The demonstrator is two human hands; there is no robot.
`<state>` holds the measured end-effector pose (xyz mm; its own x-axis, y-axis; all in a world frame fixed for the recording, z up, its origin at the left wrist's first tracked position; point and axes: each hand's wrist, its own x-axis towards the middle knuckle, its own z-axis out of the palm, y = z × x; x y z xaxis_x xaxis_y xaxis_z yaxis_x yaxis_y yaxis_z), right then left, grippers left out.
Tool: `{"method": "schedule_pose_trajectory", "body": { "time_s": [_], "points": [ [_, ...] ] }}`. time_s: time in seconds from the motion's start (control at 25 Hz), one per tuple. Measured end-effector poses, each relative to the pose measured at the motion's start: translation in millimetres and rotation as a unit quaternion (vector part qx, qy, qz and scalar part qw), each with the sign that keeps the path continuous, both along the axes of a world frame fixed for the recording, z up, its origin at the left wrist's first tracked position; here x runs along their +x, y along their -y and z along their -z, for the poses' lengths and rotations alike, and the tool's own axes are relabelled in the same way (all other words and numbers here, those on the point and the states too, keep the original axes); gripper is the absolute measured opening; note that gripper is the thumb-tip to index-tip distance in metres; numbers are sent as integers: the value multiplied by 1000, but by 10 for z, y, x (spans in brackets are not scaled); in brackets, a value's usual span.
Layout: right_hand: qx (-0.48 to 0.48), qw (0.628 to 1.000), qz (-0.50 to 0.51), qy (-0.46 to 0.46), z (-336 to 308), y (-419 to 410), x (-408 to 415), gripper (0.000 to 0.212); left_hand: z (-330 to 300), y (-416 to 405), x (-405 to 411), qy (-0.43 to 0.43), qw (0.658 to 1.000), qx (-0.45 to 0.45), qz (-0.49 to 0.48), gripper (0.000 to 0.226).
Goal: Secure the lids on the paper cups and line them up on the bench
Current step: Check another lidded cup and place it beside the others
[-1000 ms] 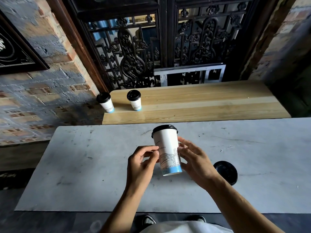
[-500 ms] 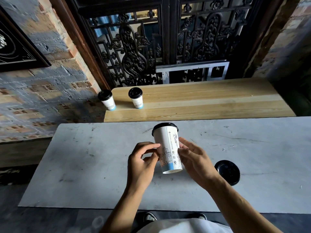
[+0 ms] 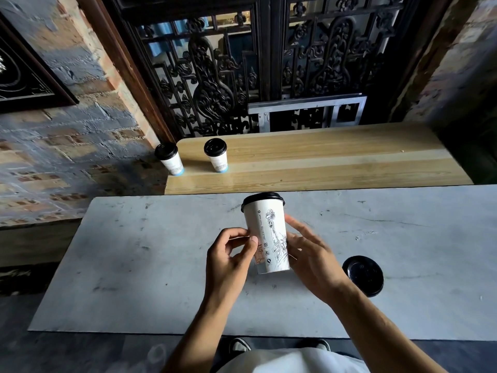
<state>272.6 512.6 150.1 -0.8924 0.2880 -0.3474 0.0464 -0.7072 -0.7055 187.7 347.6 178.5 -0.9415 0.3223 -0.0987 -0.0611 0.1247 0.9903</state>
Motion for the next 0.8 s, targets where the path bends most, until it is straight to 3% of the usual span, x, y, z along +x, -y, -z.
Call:
{"method": "schedule_pose_trajectory", "body": {
  "time_s": [0.28,0.56,0.72,0.8],
  "points": [
    [57,998,-21,7,8,-2,29,51,34,50,-21,-81,996,-34,8,27],
    [19,1000,-14,-19,38,-31,42,57,63,35,-2,9,1000,-18,5,14],
    [30,999,-7,-19,96,-43,20,61,143,58,-12,27,999,-28,18,30],
    [39,999,-1,-19,135,-40,22,60,171,60,-10,32,999,-27,19,28]
  ]
}}
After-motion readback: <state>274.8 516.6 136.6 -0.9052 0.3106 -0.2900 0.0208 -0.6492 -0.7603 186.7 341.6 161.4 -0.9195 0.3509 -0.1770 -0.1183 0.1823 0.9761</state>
